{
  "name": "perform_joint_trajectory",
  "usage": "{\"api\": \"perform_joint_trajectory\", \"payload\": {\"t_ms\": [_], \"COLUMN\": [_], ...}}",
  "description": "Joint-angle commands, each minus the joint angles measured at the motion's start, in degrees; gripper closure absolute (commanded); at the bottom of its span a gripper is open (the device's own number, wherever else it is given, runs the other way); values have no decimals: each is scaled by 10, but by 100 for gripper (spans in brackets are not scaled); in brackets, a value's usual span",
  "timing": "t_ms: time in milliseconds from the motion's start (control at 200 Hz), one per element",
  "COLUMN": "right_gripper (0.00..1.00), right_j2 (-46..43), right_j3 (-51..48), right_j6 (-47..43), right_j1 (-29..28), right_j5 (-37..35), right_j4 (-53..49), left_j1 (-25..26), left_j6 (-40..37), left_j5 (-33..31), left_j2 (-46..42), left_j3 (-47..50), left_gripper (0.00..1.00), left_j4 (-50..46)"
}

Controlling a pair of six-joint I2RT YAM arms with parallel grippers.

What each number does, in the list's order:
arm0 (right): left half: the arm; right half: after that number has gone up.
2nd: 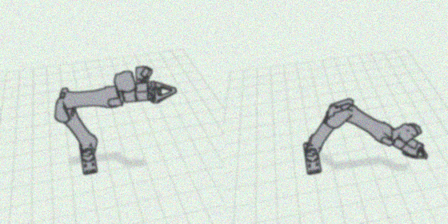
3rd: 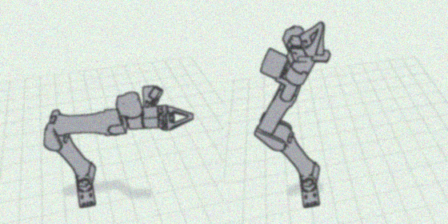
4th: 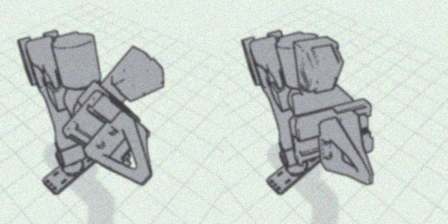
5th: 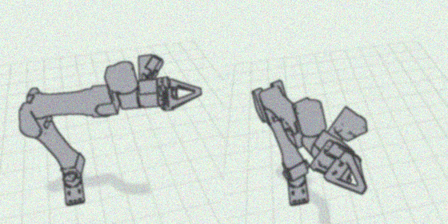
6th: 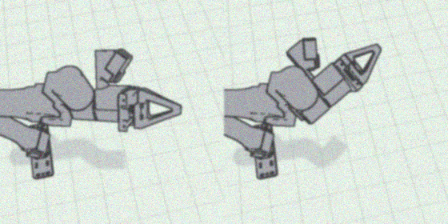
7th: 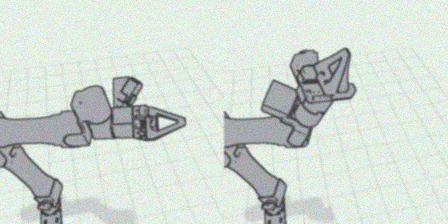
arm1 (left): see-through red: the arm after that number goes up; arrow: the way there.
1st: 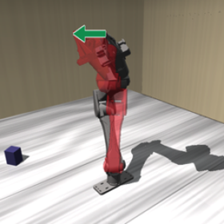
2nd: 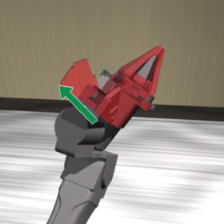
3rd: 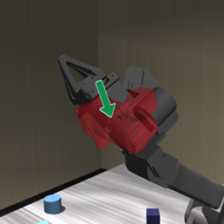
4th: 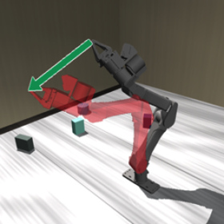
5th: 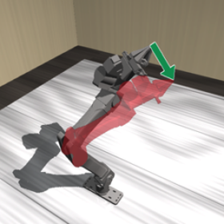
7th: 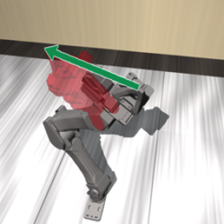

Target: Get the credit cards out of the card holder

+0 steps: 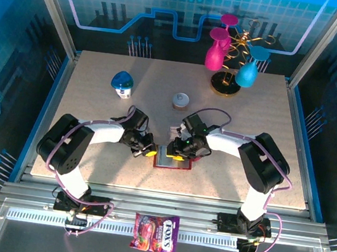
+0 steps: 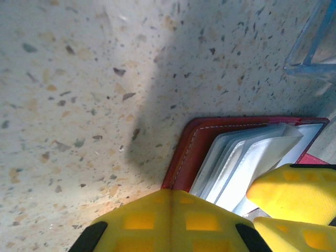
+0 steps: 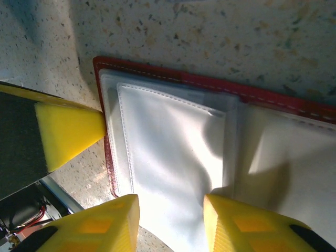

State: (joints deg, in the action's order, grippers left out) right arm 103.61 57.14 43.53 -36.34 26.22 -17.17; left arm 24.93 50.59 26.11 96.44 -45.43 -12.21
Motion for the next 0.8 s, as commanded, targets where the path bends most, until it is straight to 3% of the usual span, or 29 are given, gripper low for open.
{"api": "perform_joint_trajectory", "payload": {"t_ms": [0, 340, 795], "right_gripper": [61, 62, 64], "right_j2": [-14, -17, -18], "right_j3": [-17, -40, -62], "right_j6": [11, 25, 35], "right_j1": [10, 19, 28], "right_j5": [11, 33, 54], "right_j4": [11, 52, 90], "left_j1": [3, 6, 35], "left_j6": [-14, 8, 25], "left_j5": [-15, 7, 38], "left_j2": [-1, -47, 18], "left_j3": [-19, -30, -46], "left_gripper": [94, 83, 76], "left_j4": [-32, -13, 32]}}
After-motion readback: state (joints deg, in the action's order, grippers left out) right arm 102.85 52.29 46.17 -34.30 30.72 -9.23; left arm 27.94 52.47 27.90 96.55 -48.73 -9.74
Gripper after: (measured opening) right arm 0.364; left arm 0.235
